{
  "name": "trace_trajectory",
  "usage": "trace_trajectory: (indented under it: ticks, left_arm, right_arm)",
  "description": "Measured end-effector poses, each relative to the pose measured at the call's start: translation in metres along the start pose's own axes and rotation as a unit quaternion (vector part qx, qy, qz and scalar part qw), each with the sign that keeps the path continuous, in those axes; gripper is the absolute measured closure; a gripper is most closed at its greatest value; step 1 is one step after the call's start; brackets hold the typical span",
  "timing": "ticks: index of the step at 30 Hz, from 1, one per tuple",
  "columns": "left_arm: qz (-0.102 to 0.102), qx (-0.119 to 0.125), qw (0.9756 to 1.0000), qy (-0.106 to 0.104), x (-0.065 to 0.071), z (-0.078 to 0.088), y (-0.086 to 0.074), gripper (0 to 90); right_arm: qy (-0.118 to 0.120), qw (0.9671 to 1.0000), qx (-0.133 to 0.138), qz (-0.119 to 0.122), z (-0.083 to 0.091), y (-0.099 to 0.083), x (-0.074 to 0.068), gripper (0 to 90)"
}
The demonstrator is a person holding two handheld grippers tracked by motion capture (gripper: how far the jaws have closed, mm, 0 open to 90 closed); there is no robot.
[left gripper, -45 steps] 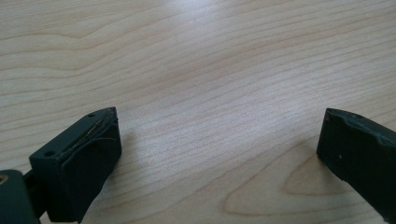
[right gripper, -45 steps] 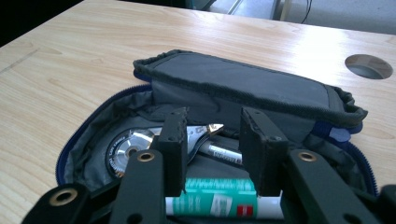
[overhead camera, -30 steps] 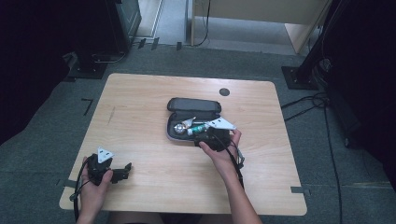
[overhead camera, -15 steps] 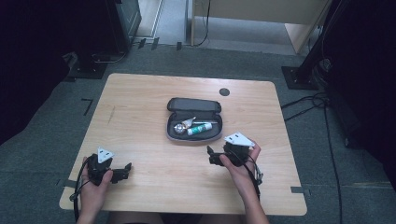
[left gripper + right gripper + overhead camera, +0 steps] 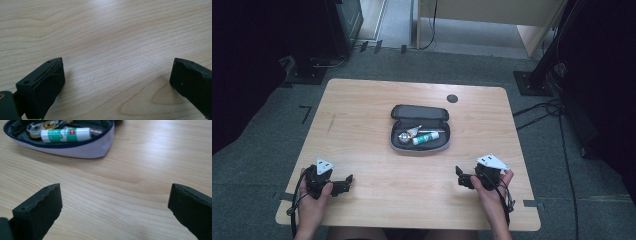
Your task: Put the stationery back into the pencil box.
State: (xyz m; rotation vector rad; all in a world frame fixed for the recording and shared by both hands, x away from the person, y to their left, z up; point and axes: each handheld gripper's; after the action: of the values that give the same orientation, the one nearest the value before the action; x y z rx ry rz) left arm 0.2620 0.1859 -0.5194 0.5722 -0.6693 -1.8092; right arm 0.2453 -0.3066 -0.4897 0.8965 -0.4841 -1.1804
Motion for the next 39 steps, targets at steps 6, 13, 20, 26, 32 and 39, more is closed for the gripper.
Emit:
trace_trajectory:
  ticks: [6,13,20,26,32,39]
  left_arm:
    - [-0.002,0.001,1.0000,-0.003,0.001,0.000,0.000,0.0]
    - [-0.002,0.001,1.0000,-0.003,0.001,0.000,0.000,0.0]
    - [-0.002,0.001,1.0000,-0.003,0.001,0.000,0.000,0.0]
    - [-0.002,0.001,1.0000,-0.003,0.001,0.000,0.000,0.0]
    - [-0.002,0.001,1.0000,-0.003,0.001,0.000,0.000,0.0]
    - [-0.002,0.001,1.0000,-0.003,0.001,0.000,0.000,0.0]
  right_arm:
    - [-0.015,0.9998,-0.005,-0.008,0.008,-0.011,0.014,0.0]
    - [-0.030,0.9994,-0.013,-0.012,0.016,-0.021,0.027,0.0]
    - [-0.045,0.9985,-0.020,-0.023,0.022,-0.031,0.040,0.0]
    - [-0.055,0.9976,-0.029,-0.030,0.028,-0.040,0.050,0.0]
    - [-0.065,0.9965,-0.041,-0.033,0.032,-0.050,0.060,0.0]
    - [-0.071,0.9950,-0.057,-0.041,0.033,-0.059,0.065,0.0]
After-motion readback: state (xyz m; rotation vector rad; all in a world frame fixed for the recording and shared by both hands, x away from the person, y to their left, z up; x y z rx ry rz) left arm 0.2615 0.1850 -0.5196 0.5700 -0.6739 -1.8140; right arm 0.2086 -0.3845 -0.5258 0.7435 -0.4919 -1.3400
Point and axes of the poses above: each handheld gripper's, and its own axes: z roughly backward along the jaws, y roughly out of its top, x roughly to its right, and after that the axes turned 4 degrees about y, right-handed
